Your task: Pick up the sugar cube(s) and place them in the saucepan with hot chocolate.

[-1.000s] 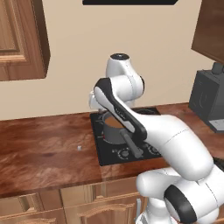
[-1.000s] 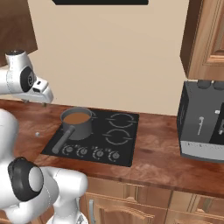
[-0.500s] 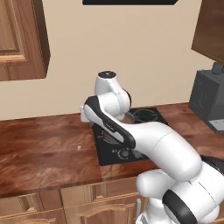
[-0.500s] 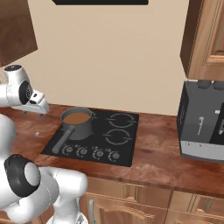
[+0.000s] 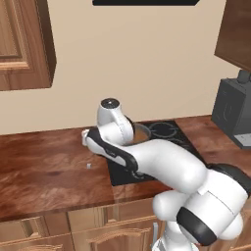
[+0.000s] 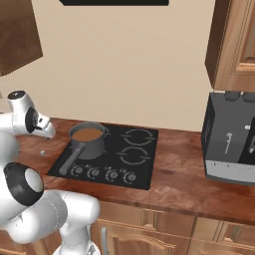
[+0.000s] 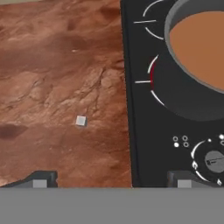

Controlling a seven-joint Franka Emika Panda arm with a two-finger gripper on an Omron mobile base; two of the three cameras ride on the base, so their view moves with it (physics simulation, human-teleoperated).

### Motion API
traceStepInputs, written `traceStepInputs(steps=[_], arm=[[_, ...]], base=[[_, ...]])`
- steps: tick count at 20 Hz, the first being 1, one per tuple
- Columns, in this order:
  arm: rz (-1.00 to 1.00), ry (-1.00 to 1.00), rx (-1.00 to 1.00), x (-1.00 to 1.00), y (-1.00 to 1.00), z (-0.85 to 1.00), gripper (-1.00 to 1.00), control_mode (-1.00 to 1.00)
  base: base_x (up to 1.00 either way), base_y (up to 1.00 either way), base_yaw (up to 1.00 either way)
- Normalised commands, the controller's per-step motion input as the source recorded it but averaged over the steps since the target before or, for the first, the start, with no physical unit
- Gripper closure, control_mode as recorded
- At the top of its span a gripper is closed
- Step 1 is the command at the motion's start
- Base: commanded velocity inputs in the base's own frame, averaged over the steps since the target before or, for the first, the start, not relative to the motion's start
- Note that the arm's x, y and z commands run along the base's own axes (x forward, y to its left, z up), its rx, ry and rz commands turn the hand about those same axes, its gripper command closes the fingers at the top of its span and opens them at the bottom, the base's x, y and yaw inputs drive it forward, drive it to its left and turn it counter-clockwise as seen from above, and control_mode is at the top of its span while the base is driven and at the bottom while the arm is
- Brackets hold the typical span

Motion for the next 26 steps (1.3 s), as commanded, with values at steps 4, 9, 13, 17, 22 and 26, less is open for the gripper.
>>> traceStepInputs(steps=[4,9,13,17,22,26], arm=[[0.0,0.08,0.0,0.49,0.41,-0.51,-1.0,-1.0],[0.0,0.13,0.0,0.39,0.35,-0.42,-1.0,-1.0],[0.0,0.03,0.0,0.16,0.22,-0.22,-1.0,-1.0],[0.0,0.01,-0.01,0.11,0.14,-0.47,-1.0,-1.0],[0.0,0.0,-0.04,0.09,0.07,-0.45,-1.0,-1.0],[-0.02,0.0,-0.03,0.06,0.01,-0.37,-1.0,-1.0]], base=[[0.0,0.0,0.0],[0.0,0.0,0.0],[0.0,0.0,0.0],[0.0,0.0,0.0],[0.0,0.0,0.0],[0.0,0.0,0.0]])
